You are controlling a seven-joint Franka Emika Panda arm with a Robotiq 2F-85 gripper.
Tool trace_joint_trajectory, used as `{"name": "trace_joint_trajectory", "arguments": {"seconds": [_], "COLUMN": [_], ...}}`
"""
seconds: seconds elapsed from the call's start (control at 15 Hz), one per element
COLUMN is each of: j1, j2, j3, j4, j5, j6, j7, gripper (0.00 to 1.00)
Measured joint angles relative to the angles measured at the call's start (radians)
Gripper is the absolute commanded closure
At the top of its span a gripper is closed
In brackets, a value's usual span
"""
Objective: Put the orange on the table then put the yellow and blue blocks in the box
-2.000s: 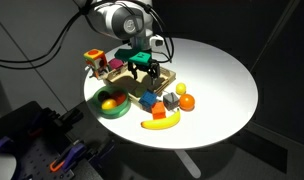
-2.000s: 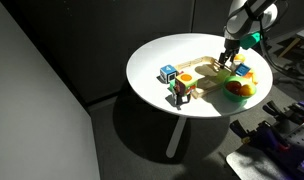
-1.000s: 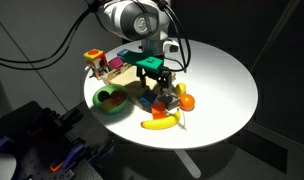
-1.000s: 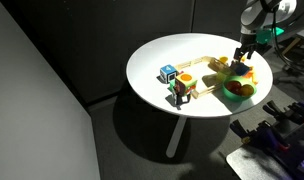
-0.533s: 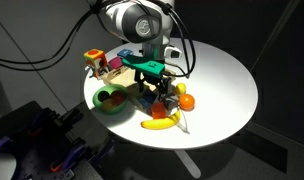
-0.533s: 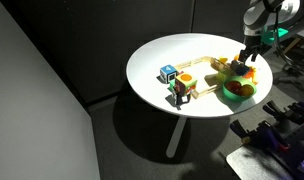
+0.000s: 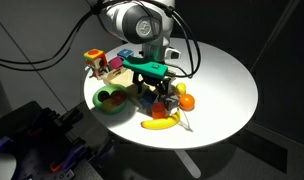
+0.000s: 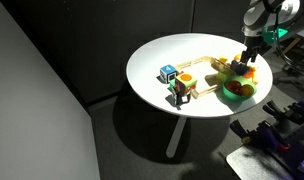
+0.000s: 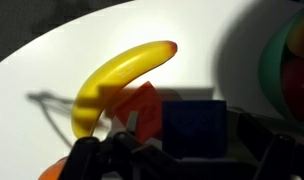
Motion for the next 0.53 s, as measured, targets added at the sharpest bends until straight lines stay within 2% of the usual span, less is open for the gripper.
{"name": "trace_joint_trajectory", "arguments": {"seconds": [0.4, 0.47, 0.53], "j1": [-0.002, -0.004, -0.006], "j2": [0.018, 0.022, 0.024], "j3": [0.004, 0.004, 0.005], "j4": [0.002, 0.003, 0.005], "j5": [-0.001, -0.001, -0.001], "j6": [0.002, 0.003, 0.004], "j7": [-0.084, -0.094, -0.101], "gripper": [0.00, 0.25, 0.27]}}
